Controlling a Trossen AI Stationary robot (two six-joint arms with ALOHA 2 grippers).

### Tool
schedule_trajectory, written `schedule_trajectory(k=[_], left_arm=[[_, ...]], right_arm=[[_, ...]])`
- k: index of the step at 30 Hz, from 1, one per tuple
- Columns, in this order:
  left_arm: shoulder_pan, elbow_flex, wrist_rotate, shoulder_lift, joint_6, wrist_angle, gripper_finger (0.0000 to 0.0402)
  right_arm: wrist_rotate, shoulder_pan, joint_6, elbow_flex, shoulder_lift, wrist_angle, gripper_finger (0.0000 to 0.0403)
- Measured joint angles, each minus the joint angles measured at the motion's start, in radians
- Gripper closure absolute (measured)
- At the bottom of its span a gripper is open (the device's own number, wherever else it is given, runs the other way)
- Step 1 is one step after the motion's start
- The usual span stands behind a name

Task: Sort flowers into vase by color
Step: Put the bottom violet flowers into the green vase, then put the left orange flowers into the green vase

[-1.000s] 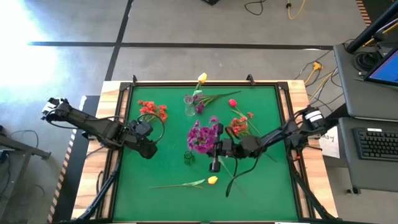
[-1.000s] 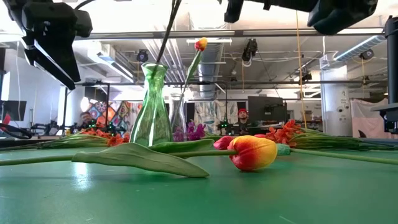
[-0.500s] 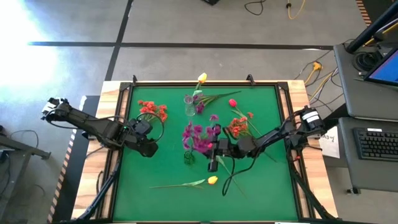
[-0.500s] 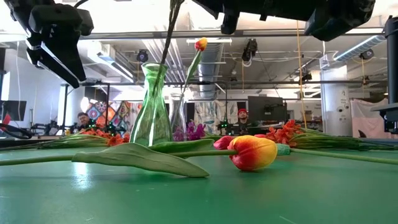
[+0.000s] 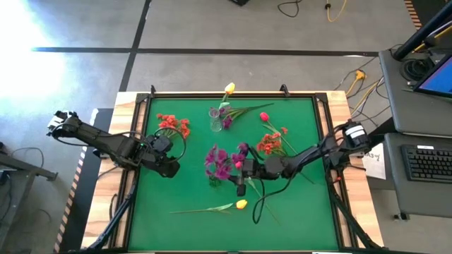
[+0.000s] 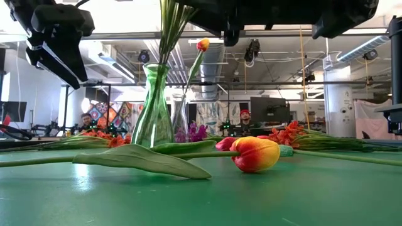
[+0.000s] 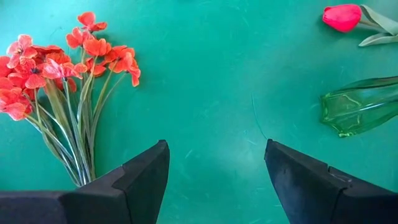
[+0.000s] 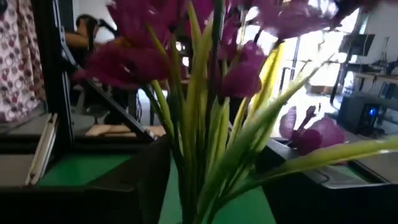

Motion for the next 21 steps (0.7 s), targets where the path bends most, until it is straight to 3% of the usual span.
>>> schedule_trajectory(k=[10, 21], left_arm=[[0.0, 0.0, -0.029, 0.0, -0.045, -0.003, 0.015], [0.041, 0.0, -0.049, 0.0, -0.055, -0.006, 0.015]], right_arm=[[0.0, 0.0, 0.071, 0.0, -0.125, -0.314, 0.0105], [0.0, 0.0, 0.227, -0.001, -0.295, -0.726, 0.0078]])
